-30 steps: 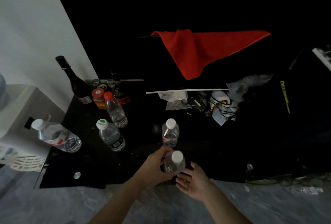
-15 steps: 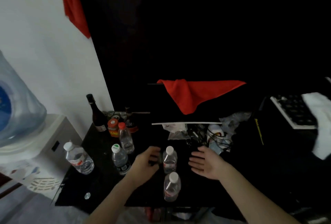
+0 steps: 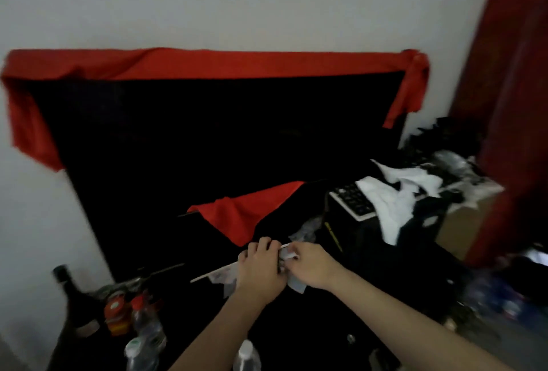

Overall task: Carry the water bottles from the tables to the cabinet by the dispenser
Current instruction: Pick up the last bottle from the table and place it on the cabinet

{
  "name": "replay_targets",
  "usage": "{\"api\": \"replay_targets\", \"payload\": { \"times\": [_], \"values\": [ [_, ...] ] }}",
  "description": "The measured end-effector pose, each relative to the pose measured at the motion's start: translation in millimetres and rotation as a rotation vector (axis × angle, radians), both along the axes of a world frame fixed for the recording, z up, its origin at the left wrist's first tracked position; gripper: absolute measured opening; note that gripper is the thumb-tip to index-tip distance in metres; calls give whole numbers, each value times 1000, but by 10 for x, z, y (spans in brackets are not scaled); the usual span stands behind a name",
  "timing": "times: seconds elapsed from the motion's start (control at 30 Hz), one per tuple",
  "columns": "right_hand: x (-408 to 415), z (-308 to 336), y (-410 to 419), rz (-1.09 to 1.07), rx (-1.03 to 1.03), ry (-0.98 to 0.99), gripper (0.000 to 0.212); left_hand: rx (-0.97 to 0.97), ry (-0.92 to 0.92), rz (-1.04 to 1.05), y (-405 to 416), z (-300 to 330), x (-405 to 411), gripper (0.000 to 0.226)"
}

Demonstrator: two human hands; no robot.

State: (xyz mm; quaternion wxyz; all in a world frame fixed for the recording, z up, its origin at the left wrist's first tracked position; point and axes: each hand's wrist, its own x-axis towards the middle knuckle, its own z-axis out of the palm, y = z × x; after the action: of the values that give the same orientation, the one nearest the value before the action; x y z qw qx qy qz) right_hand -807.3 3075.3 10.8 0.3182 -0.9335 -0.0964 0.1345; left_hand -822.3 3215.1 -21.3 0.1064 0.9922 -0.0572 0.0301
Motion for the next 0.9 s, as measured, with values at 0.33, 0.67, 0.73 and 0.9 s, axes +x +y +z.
{"api": "replay_targets", "payload": {
  "times": [0.33, 0.67, 0.73, 0.9],
  "values": [
    [-1122, 24, -1351, -402, -436, -163, 54, 55, -103, -354, -1333, 148, -408, 61],
    [-2678, 71, -2779, -883, -611, -247, 60, 13, -151, -730, -2973, 404, -1444, 65],
    [-3045, 69, -3046, -951, -638, -245, 66, -3, -173, -804, -3325, 429, -1716, 67],
    [-4088, 19, -3727, -1070, -669, -200, 75, -4, -193, -941, -4158, 364, -2493, 80]
  ]
}}
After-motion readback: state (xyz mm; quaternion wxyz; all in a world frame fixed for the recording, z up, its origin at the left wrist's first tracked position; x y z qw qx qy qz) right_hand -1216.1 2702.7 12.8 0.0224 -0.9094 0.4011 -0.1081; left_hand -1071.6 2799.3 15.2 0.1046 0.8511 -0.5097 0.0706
